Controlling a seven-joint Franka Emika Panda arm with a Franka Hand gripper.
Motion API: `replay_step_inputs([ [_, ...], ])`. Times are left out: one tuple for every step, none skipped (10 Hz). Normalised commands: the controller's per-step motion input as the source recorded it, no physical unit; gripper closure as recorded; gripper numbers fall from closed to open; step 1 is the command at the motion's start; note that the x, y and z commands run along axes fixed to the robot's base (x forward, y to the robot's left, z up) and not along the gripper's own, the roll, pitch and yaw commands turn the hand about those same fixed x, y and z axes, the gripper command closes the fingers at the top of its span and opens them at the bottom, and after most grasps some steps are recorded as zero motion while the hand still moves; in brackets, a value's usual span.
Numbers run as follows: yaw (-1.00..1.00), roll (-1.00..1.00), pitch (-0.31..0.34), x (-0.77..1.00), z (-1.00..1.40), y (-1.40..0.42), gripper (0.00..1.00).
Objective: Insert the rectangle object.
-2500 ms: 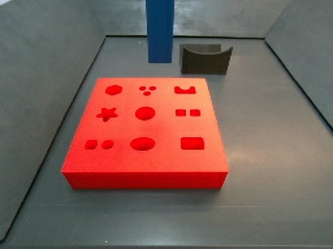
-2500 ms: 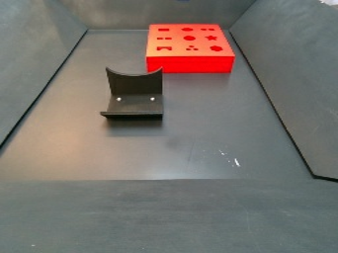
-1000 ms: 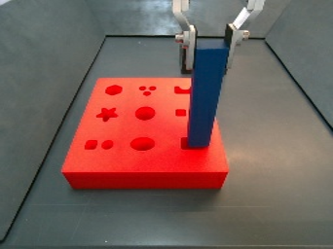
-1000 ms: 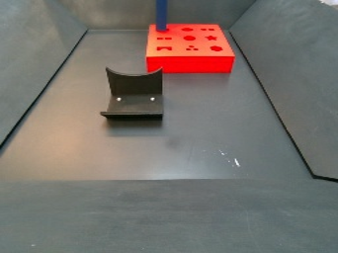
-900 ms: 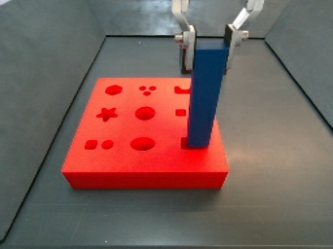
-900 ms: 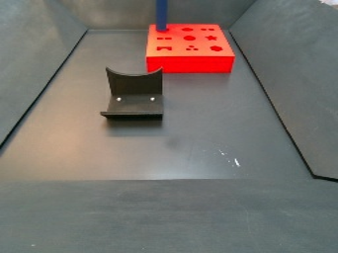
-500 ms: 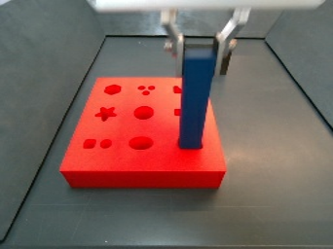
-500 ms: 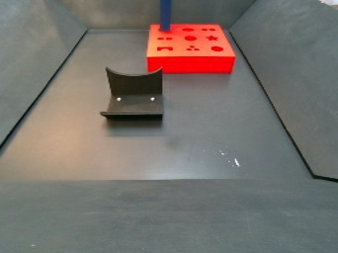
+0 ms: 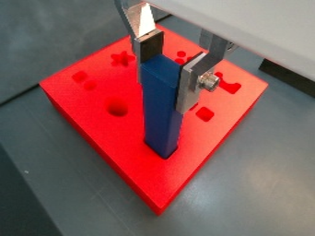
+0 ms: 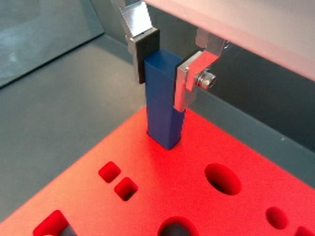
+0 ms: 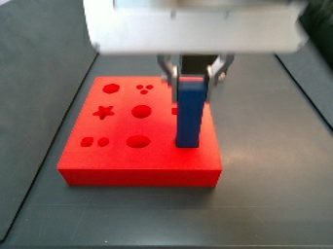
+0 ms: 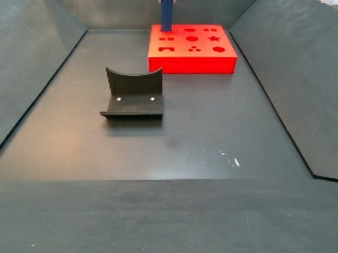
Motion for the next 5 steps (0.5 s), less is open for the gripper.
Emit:
replay_step_inputs([
  [0.0, 0.14, -0.149, -0.07, -0.9, -0.09, 1.0],
  [0.0, 0.06, -0.134, -0.1, -1.0, 0.0, 1.0],
  [0.0, 0.02, -0.157, -0.12, -0.96, 0.0, 1.0],
  [0.0, -0.11, -0.034, -0.02, 0.0, 0.06, 1.0],
  [0.0, 0.0, 0.0, 0.0, 0.0, 0.0, 1.0],
])
